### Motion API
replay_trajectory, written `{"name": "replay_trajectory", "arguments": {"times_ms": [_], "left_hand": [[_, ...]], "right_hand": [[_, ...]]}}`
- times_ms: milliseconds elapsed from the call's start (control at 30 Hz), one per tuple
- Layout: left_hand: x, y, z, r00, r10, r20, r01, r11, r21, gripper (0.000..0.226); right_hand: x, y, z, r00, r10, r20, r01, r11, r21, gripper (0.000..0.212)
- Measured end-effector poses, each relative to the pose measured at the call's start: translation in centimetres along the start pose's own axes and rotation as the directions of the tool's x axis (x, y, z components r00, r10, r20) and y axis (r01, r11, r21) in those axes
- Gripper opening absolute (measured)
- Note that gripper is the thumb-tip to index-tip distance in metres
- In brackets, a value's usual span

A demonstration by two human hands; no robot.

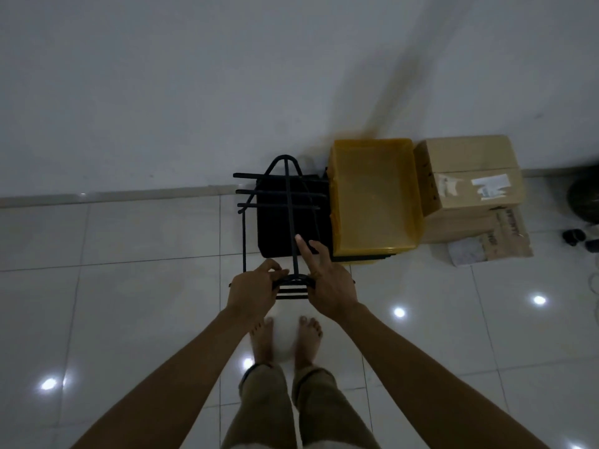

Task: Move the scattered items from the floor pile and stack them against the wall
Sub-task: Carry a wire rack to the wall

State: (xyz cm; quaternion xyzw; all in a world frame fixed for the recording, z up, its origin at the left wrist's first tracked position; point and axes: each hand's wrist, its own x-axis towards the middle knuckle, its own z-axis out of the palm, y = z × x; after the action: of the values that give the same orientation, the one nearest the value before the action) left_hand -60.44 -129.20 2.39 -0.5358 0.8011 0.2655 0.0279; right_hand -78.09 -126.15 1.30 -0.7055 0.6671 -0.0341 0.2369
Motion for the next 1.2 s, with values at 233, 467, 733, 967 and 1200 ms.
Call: {"name": "replay_trajectory", "arguments": {"times_ms": [233,467,733,967,1200], "left_hand": [[9.7,-5.8,7.2,0.999,0.038,-0.001,-0.038,0.999,-0.032,0.033],[15.8,-10.4,13.3,0.984,0.147,-0.099,-0.151,0.988,-0.030,0.047],[21.6,-12.5,16.9,0.969,0.200,-0.146,-0.213,0.974,-0.076,0.044],[25.7,-12.9,19.2,0.971,0.203,-0.123,-0.214,0.973,-0.084,0.038],[26.7,-14.7,21.2,0.981,0.185,-0.057,-0.189,0.980,-0.065,0.033]], "right_hand": [[8.5,4.7,6.9,0.999,0.041,0.002,-0.041,0.999,-0.012,0.117],[14.2,8.1,13.2,0.998,0.060,-0.035,-0.063,0.994,-0.093,0.118],[19.0,12.1,15.9,0.998,0.063,0.007,-0.059,0.972,-0.227,0.097],[22.1,15.0,17.3,0.994,0.088,0.058,-0.075,0.978,-0.194,0.075],[23.8,15.6,20.1,0.988,0.069,0.140,-0.042,0.982,-0.186,0.062]]}}
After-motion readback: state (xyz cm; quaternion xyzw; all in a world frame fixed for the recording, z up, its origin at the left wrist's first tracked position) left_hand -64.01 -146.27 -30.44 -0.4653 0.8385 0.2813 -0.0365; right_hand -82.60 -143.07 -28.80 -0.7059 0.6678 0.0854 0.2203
